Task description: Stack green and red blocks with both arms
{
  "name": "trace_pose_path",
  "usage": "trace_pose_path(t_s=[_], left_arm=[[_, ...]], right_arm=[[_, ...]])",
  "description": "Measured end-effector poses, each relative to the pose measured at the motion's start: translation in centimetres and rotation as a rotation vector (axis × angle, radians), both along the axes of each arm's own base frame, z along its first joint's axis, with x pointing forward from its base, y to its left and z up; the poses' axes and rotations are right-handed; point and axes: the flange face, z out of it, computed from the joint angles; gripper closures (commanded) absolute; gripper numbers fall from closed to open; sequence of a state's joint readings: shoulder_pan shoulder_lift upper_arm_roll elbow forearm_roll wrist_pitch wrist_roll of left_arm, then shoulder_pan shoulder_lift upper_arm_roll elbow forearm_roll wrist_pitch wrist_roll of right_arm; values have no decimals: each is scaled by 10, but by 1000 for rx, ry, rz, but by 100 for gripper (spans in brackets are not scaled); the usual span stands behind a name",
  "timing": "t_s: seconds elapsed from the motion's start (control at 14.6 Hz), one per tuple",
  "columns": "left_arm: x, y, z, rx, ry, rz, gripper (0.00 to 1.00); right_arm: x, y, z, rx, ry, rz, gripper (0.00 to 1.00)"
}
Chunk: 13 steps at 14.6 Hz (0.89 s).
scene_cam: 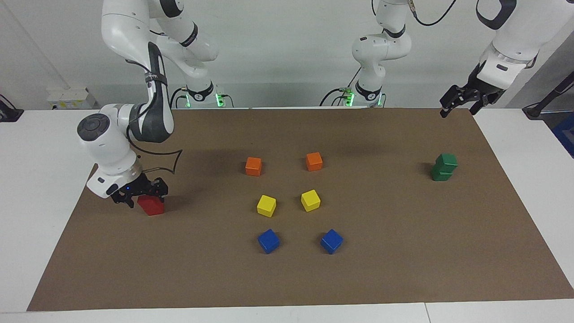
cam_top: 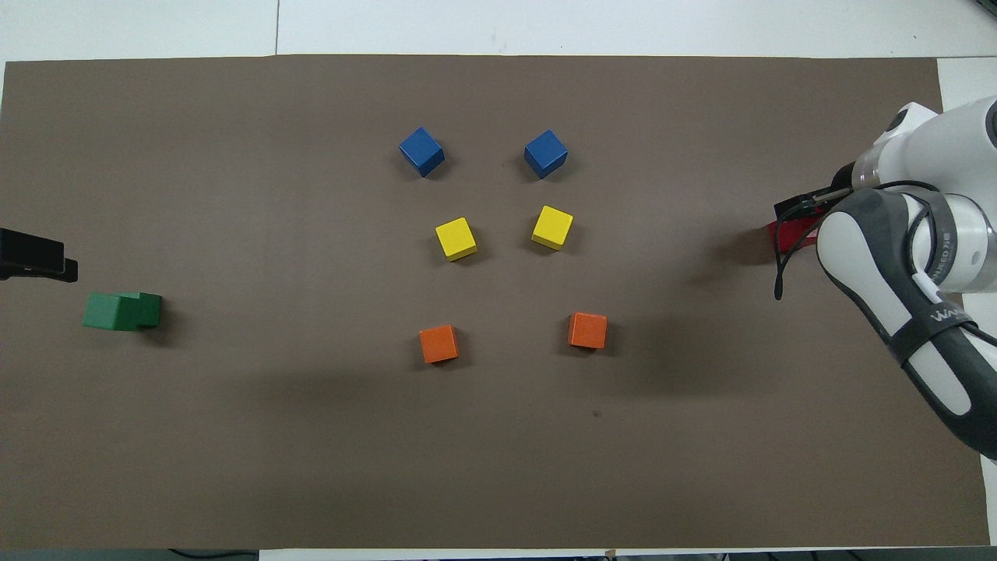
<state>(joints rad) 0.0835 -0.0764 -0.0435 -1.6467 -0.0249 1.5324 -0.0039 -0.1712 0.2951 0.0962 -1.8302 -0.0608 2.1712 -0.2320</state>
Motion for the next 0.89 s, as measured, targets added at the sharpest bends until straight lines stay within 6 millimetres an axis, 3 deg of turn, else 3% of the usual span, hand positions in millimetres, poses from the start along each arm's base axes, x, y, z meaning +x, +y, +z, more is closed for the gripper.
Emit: trace_pose_path(t_s=[0.34, 0.55, 0.89], left_arm=[[0, 0, 4, 0, -9, 0, 0], [1, -1, 2, 0, -5, -3, 0], [1, -2, 4, 1, -16, -3, 0]], right_arm=[[-11, 36, 81, -9, 2, -18, 0], [-31, 54, 129, 10, 6, -29, 0], [-76, 56, 212, 30, 76, -44, 0]])
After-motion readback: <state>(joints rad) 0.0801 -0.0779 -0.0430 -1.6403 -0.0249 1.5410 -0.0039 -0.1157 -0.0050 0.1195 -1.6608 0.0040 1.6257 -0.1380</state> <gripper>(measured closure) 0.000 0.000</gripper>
